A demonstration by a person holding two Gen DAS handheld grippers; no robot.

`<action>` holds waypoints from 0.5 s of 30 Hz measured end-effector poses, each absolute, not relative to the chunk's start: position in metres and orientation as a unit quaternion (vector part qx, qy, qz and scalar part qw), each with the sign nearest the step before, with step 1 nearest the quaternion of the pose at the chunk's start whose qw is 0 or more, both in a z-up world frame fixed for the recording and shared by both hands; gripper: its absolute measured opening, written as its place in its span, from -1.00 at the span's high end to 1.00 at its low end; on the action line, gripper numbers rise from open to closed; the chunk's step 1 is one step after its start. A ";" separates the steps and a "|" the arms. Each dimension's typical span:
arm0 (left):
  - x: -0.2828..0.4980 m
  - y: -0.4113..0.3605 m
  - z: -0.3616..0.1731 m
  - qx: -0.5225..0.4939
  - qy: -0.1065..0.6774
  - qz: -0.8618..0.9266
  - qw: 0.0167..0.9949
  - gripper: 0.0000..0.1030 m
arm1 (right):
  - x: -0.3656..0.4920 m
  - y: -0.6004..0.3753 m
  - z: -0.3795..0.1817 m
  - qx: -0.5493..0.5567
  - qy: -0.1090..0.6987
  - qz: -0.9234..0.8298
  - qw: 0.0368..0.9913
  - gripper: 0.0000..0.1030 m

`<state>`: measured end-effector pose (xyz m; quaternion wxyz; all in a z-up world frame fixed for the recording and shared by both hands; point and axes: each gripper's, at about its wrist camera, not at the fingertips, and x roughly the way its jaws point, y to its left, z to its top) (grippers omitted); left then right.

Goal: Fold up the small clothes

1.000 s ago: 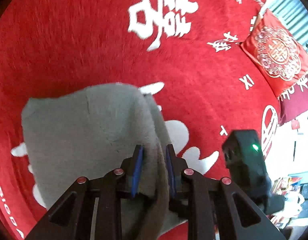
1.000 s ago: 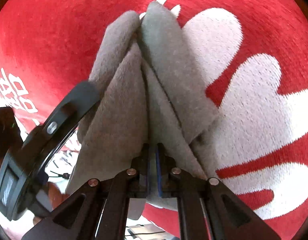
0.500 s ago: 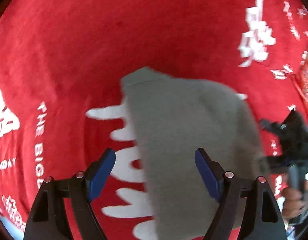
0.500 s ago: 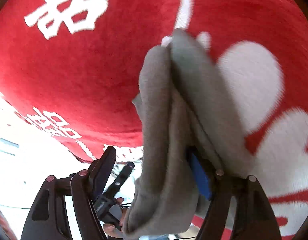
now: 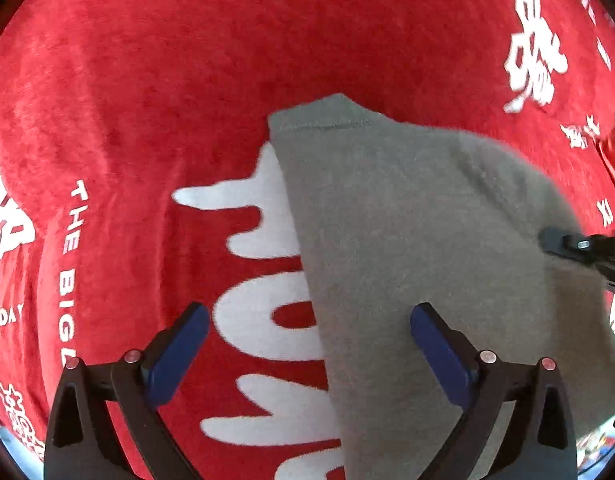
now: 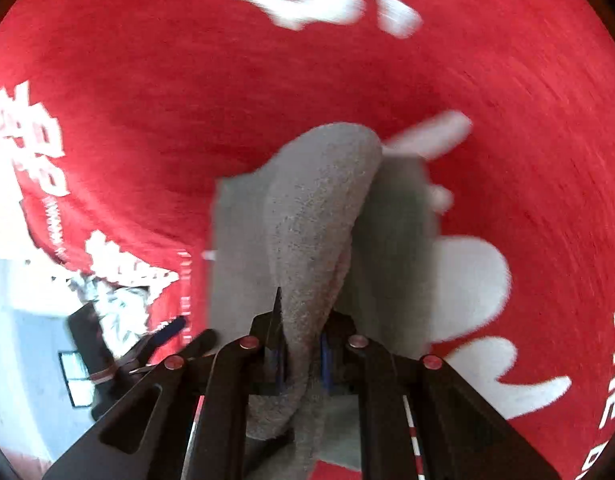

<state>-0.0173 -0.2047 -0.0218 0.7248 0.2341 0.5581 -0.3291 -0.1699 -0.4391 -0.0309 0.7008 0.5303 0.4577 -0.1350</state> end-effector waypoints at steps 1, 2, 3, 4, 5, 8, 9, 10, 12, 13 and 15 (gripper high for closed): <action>-0.019 -0.205 -0.024 0.237 0.559 -0.328 0.724 -0.97 | -0.167 -0.437 -0.040 0.525 0.476 -0.152 0.689 0.64; -0.020 -0.205 -0.026 0.240 0.558 -0.327 0.724 -0.97 | -0.163 -0.431 -0.045 0.528 0.487 -0.160 0.677 0.58; -0.020 -0.204 -0.025 0.240 0.557 -0.328 0.724 -0.97 | -0.173 -0.434 -0.050 0.550 0.476 -0.164 0.666 0.54; -0.020 -0.203 -0.021 0.242 0.555 -0.329 0.725 -0.97 | -0.178 -0.435 -0.047 0.562 0.468 -0.171 0.661 0.45; -0.020 -0.202 -0.019 0.245 0.552 -0.329 0.726 -0.97 | -0.182 -0.435 -0.041 0.562 0.468 -0.182 0.658 0.44; -0.017 -0.195 -0.012 0.257 0.548 -0.331 0.724 -0.97 | -0.198 -0.431 -0.018 0.532 0.486 -0.203 0.663 0.29; -0.016 -0.193 -0.009 0.259 0.547 -0.333 0.723 -0.97 | -0.199 -0.429 -0.008 0.526 0.486 -0.197 0.670 0.20; -0.017 -0.190 -0.006 0.262 0.547 -0.336 0.721 -0.97 | -0.200 -0.425 0.004 0.521 0.483 -0.185 0.679 -0.05; -0.022 -0.186 0.000 0.262 0.550 -0.348 0.713 -0.97 | -0.197 -0.417 0.023 0.508 0.482 -0.168 0.693 -0.18; -0.025 -0.186 0.002 0.261 0.552 -0.355 0.708 -0.97 | -0.197 -0.411 0.031 0.498 0.488 -0.161 0.699 -0.17; -0.034 -0.185 0.003 0.264 0.553 -0.364 0.702 -0.97 | -0.200 -0.396 0.040 0.477 0.499 -0.150 0.707 0.26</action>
